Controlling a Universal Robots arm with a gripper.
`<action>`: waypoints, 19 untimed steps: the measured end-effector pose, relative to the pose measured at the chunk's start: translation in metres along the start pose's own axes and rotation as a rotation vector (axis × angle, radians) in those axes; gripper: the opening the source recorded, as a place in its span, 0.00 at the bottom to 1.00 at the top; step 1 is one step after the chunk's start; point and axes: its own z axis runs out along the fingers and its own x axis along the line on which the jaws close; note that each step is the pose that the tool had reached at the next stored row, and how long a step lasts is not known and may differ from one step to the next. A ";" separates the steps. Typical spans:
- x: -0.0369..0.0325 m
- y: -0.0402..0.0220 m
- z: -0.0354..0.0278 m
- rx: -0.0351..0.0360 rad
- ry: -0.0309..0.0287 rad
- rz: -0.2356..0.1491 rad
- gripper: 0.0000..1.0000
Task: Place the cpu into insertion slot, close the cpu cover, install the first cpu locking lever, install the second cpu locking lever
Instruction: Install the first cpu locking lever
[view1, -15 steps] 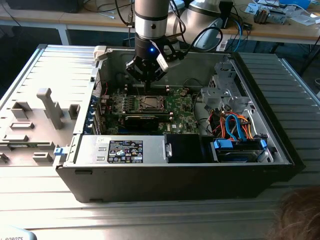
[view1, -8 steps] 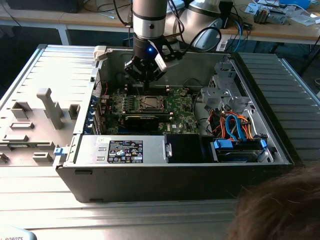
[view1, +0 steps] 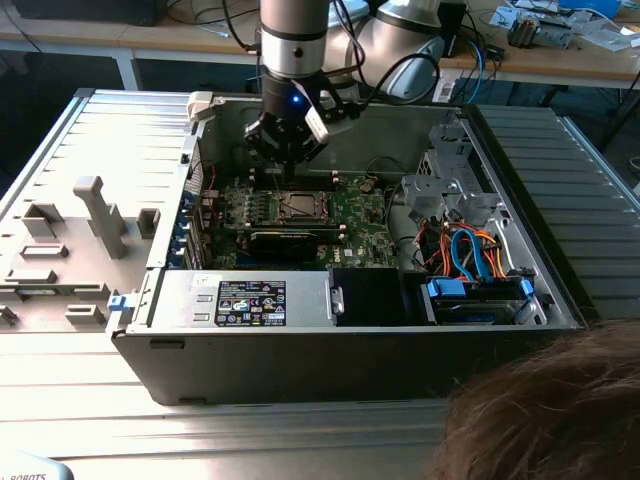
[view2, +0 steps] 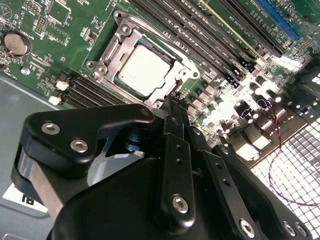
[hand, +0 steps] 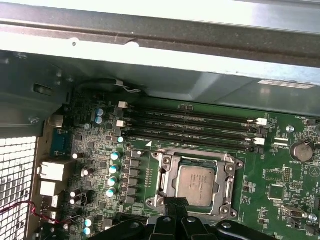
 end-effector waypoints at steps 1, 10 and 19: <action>0.0007 0.0001 0.0000 0.0000 0.0000 0.000 0.11; 0.0049 0.0006 0.0001 0.0000 0.0000 0.000 0.11; 0.0122 0.0014 0.0002 0.0001 0.0001 0.000 0.11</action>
